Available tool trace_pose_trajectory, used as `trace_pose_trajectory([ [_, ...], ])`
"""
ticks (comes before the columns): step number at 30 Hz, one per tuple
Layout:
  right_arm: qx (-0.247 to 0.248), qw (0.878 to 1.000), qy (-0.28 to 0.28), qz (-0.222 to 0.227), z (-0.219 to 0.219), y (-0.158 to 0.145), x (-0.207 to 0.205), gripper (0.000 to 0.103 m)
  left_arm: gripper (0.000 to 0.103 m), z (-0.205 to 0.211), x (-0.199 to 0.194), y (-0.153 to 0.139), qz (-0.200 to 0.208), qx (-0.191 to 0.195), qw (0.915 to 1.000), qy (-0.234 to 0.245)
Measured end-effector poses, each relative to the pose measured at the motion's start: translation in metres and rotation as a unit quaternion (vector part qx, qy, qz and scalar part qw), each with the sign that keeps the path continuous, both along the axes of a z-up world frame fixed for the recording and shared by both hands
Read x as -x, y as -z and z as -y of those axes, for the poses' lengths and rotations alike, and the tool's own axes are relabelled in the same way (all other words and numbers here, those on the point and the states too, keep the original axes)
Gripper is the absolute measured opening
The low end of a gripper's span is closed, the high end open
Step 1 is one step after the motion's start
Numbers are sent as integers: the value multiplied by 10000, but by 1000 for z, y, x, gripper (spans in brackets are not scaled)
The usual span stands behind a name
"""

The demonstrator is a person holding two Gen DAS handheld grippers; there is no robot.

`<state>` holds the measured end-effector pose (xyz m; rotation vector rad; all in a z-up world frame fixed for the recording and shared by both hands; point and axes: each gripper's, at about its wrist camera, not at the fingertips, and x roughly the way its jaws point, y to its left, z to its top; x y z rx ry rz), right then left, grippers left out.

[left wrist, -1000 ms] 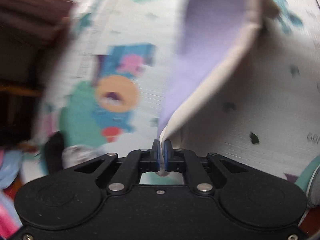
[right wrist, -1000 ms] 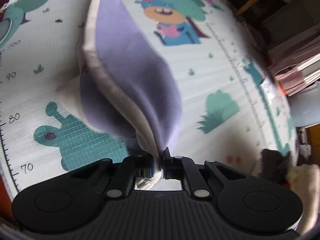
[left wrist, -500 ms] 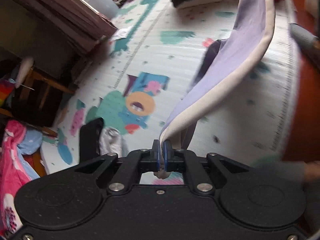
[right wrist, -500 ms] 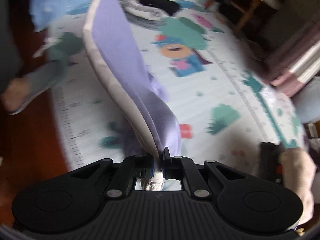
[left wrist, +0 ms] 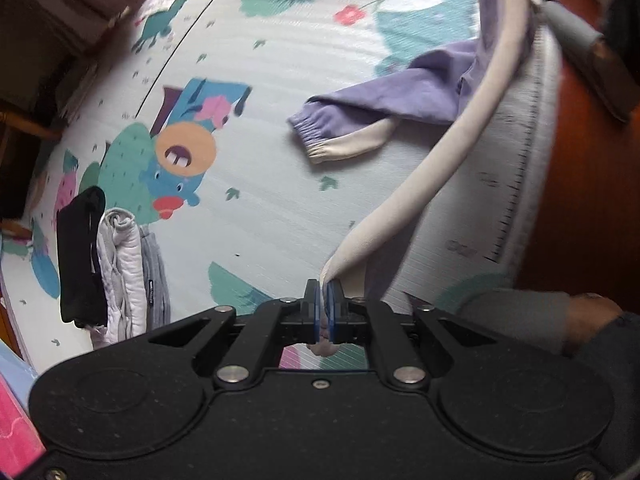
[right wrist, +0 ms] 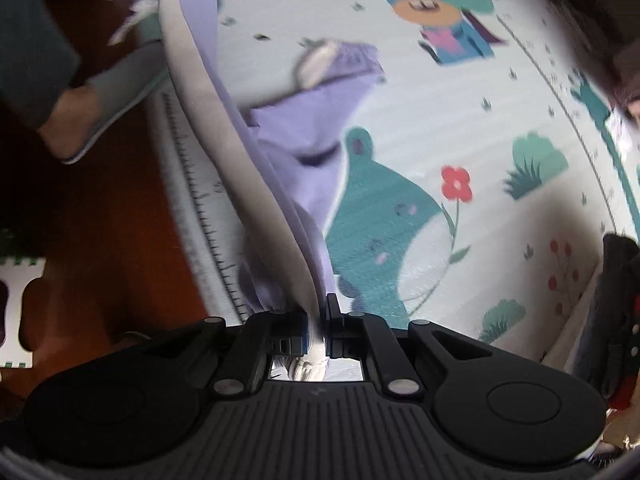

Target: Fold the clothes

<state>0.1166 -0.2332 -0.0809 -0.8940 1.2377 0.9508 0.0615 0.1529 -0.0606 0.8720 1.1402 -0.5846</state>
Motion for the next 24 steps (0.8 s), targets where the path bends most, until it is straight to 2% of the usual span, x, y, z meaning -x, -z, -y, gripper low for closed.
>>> trace_pose_trajectory([
  [3,297,9994,-154,-32,-8,29,-3,9,3,7,-23,17,-128,-146,9998,20],
  [7,484,9988,47,-18,-7,59,-31,9,3,10,-56,42,-336,-293,9990,41],
  [11,588,9977,325,-84,4,84,-60,9,3,8,-88,69,-637,-190,9978,57],
  [15,492,9970,565,-205,13,107,-89,9,3,-3,-136,91,-710,260,9960,-486],
  [22,405,9902,1333,6,21,142,-150,9,3,-9,-200,122,-772,346,9930,-829],
  [24,396,9862,1608,74,25,150,-164,9,3,-13,-219,129,-725,490,9902,-1092],
])
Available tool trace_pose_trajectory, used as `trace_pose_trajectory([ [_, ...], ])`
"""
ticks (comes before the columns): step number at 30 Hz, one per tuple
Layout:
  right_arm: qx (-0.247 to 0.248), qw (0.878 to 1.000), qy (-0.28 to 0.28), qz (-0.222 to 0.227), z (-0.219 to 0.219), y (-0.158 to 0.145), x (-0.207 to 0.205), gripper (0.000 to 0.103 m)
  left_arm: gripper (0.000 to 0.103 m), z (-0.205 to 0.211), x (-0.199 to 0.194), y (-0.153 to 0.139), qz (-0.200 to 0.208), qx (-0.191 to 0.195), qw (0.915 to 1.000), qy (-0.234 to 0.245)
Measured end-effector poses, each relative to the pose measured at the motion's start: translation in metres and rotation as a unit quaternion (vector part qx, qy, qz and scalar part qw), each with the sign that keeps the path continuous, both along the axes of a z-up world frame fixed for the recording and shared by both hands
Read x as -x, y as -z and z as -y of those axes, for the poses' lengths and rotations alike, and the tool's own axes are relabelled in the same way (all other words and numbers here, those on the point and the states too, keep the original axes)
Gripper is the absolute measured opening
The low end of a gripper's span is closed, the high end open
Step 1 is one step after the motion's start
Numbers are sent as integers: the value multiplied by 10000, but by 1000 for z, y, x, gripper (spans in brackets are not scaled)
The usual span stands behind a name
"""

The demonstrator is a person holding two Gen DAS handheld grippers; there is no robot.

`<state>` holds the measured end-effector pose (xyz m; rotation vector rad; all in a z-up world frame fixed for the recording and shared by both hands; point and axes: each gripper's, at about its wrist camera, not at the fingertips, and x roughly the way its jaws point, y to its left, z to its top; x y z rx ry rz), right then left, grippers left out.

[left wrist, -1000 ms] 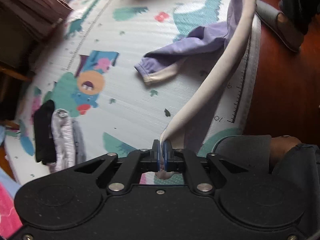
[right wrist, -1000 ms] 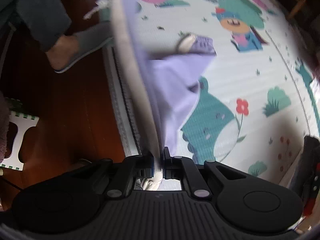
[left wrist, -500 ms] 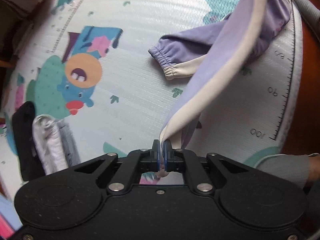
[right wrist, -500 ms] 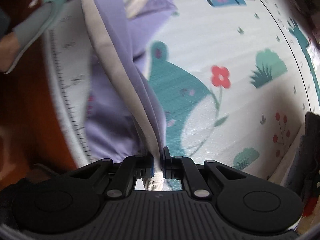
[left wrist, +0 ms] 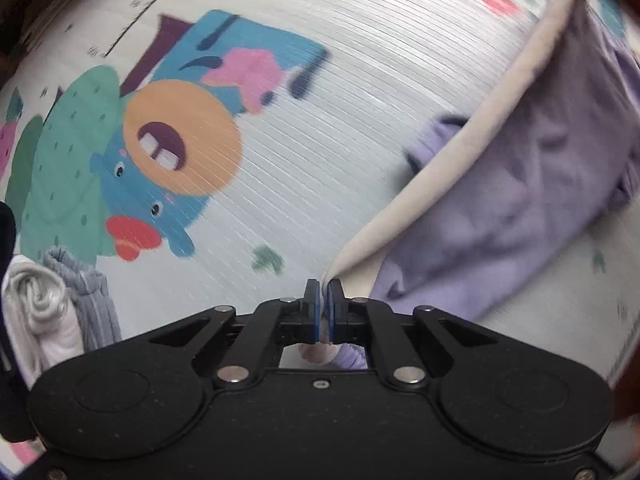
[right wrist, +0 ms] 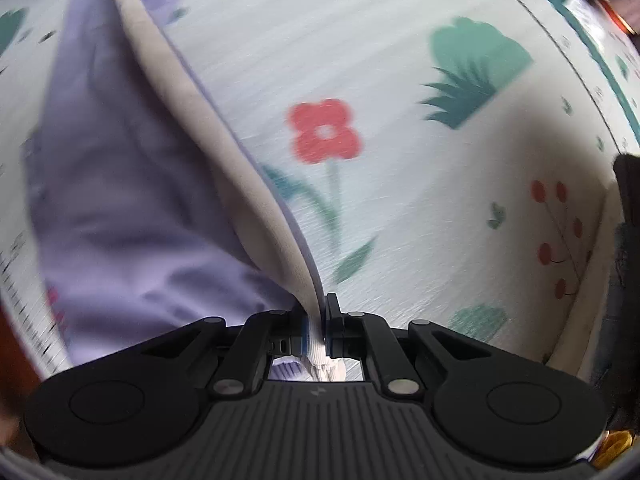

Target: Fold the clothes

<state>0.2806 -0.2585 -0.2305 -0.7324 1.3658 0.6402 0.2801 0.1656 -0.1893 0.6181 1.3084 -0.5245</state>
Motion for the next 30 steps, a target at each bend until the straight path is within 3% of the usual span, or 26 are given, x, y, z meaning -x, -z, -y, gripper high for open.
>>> trace_pose_trajectory([
  [8,-193,9882,1460,413,31,19,-39,9,3,-2,-44,10,459,559,9912,-1112],
  [10,-158,9818,1794,604,37,22,-46,9,7,2,-50,16,780,537,9845,-1474],
  [11,-116,9780,1954,718,39,23,-48,9,8,5,-50,17,1128,500,9797,-1583],
  [13,47,9690,2267,981,41,27,-53,10,41,12,-48,16,1635,372,9715,-1675],
  [14,111,9652,2384,1070,42,28,-54,12,44,14,-45,12,1746,389,9703,-1629],
  [16,104,9606,2547,1111,43,28,-56,17,45,18,-36,3,1914,456,9679,-1562],
  [17,39,9595,2589,1114,43,27,-55,24,44,17,-29,-2,1934,550,9675,-1532],
  [18,-32,9584,2603,1167,43,25,-53,42,45,16,-20,-8,1954,652,9670,-1496],
  [19,-100,9572,2612,1239,44,22,-51,52,44,14,-9,-12,1957,760,9664,-1484],
  [20,-172,9557,2636,1296,46,19,-48,65,45,11,1,-17,1946,888,9649,-1522],
  [22,-371,9518,2758,1289,53,14,-43,66,44,3,26,-21,1708,1385,9616,-1642],
  [24,-550,9494,2843,1219,60,14,-37,66,44,-5,52,-14,934,2254,9547,-1704],
  [25,-550,9508,2801,1202,61,16,-34,66,44,-3,66,-5,526,2460,9536,-1655],
  [28,-429,9564,2666,1113,62,25,-27,66,44,17,101,32,32,2313,9644,-1282],
  [30,-361,9576,2657,1054,63,30,-25,66,42,26,103,50,72,2204,9658,-1366],
])
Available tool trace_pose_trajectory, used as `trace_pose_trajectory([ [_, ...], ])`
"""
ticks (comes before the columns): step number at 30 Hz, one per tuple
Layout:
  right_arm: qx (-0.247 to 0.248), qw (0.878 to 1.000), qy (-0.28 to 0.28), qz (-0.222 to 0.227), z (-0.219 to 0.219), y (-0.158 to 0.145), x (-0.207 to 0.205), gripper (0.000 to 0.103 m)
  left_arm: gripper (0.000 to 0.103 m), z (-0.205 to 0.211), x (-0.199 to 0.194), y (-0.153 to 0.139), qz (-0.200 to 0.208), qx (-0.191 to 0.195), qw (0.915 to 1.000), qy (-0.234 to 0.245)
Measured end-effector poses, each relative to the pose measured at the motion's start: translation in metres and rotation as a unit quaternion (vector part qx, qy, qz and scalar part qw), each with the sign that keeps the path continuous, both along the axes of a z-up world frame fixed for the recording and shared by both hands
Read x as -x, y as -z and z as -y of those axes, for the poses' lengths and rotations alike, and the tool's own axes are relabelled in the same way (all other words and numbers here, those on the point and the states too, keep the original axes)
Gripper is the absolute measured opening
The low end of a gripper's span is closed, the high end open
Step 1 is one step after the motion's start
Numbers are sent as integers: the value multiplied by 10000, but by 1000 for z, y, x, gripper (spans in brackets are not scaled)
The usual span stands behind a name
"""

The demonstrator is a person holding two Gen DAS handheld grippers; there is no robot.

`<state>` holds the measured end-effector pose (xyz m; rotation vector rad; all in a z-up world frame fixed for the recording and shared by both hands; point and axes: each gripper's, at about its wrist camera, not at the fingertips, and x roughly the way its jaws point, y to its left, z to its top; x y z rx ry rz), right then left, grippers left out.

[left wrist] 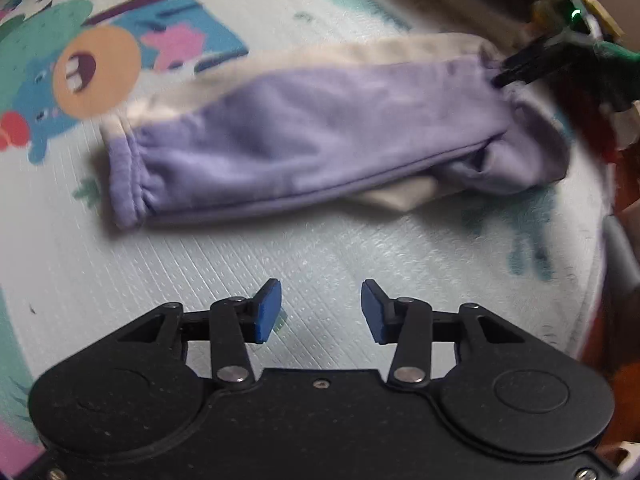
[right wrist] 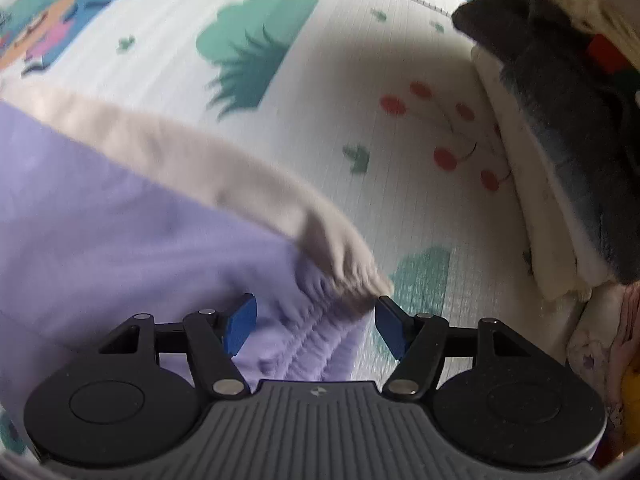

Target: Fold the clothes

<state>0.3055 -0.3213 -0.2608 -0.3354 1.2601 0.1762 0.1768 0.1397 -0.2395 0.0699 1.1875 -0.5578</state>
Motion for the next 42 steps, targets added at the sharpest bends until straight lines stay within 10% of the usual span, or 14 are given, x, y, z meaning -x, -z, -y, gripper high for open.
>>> trace_pose_trajectory([
  [8,-29,9999,160,-43,-5,4,-2,67,44,2,-59,6,286,782,9947,-596],
  [17,-679,9971,318,87,4,-11,35,67,46,33,-21,16,690,839,9917,-693],
  [21,-893,9951,228,350,3,-22,74,67,1,22,-18,20,442,1019,9838,-1406],
  [31,-927,9952,-82,304,2,-1,142,68,0,-10,54,-16,-276,1621,9755,-1460],
  [37,-1363,9902,204,224,6,-2,126,65,0,-33,15,-53,611,1529,9705,-1762],
  [42,-1431,9894,137,192,0,-6,126,65,0,-17,28,-5,-857,963,9797,-1535],
])
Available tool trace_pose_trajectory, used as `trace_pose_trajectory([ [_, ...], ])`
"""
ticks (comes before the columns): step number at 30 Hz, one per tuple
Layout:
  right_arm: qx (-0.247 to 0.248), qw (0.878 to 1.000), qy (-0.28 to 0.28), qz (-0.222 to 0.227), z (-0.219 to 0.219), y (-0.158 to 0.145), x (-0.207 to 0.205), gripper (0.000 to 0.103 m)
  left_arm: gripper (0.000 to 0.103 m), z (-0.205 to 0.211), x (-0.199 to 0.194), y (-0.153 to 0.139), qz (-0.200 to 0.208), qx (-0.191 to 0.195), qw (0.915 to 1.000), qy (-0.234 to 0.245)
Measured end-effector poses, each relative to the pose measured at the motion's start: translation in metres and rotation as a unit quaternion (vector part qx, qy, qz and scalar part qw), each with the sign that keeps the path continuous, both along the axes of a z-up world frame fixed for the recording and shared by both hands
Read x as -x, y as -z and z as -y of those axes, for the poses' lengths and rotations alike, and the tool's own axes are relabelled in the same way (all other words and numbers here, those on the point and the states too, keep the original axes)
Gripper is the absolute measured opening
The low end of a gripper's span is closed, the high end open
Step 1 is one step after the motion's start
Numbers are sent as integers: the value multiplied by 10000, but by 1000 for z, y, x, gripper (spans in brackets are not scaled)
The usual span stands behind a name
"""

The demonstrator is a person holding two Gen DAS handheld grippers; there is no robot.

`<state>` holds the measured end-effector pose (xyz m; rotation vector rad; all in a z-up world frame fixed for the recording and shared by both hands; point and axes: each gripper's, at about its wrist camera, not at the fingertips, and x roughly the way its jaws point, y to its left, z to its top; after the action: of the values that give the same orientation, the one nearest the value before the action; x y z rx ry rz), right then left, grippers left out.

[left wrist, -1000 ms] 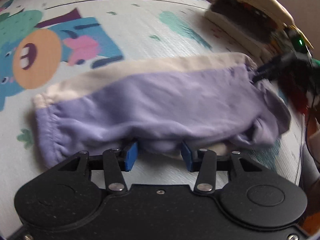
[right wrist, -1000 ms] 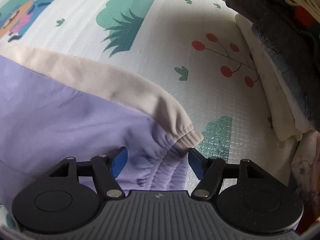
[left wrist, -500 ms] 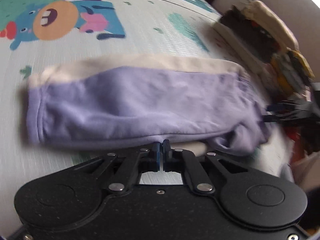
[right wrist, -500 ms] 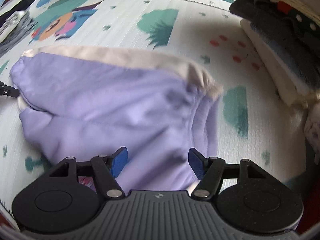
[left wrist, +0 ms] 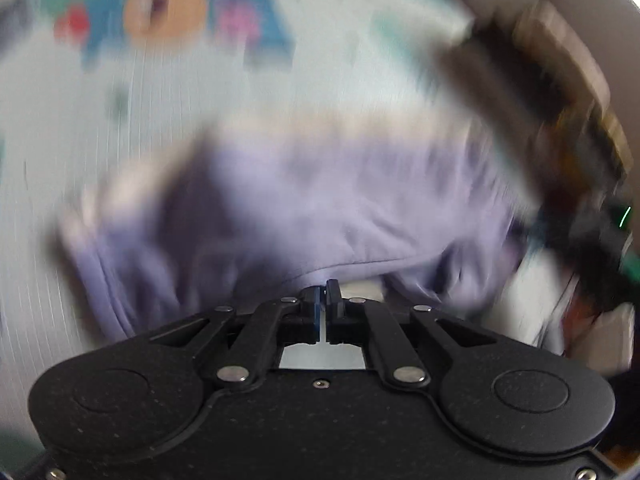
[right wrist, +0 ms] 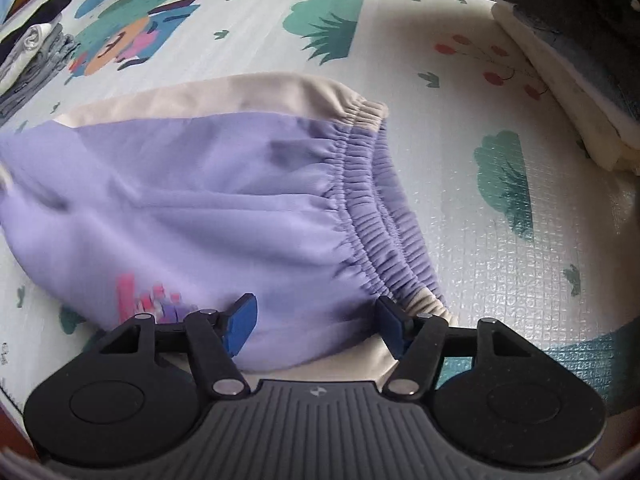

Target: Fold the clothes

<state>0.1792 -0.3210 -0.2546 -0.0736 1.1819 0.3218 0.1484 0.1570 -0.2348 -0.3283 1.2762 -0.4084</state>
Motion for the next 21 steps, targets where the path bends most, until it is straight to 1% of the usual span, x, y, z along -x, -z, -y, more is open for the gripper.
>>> trace_pose_trajectory([
  [1,-20,10000,-9,16,2,0,2,65,0,1,10,9,-222,25,9997,69],
  [2,-23,10000,-23,14,5,1,3,60,0,3,21,17,-394,6,9992,116],
  [3,-40,10000,-32,-11,9,3,3,52,0,4,32,24,-521,-48,9985,186],
  [5,-93,9999,-13,-48,16,6,3,44,0,4,48,34,-735,-175,9970,177],
  [6,-114,9999,0,-45,18,5,2,41,0,-3,53,34,-736,-24,9973,76],
  [7,-114,9999,-6,-53,19,5,2,40,0,-10,53,32,-657,-61,9978,-61],
  [8,-75,9999,-31,-60,18,5,1,36,0,-18,53,28,-577,-102,9981,-200],
  [9,8,10000,-74,-40,17,4,0,32,0,-29,53,25,-446,-240,9980,-366],
  [10,63,9999,-130,2,16,2,0,32,0,-39,56,21,-339,-328,9974,-548],
  [11,66,9998,-176,45,15,0,-1,33,0,-48,57,20,-344,-395,9961,-709],
  [12,27,9998,-162,65,15,-2,-3,39,8,-56,59,20,-403,-409,9953,-780],
  [13,-23,9999,-128,78,15,-4,-6,45,27,-63,62,21,-413,-357,9948,-860],
  [14,-63,9999,-87,68,15,-4,-9,54,33,-69,63,21,-387,-299,9938,-998],
  [15,-99,9999,-44,49,14,-3,-11,55,37,-72,61,23,-384,-226,9930,-1090],
  [17,-99,9999,-27,40,12,-1,-15,55,40,-76,56,24,-408,-40,9910,-1271],
  [18,-37,9999,-78,63,9,0,-15,57,48,-77,55,23,-463,131,9892,-1381],
  [19,5,9999,-104,69,7,1,-15,58,56,-79,54,20,-557,363,9896,-1273],
  [20,13,9999,-99,65,6,0,-14,58,57,-82,53,17,-651,595,9893,-1160],
  [21,-17,10000,-75,59,7,-1,-14,59,58,-87,55,13,-646,808,9899,-974],
])
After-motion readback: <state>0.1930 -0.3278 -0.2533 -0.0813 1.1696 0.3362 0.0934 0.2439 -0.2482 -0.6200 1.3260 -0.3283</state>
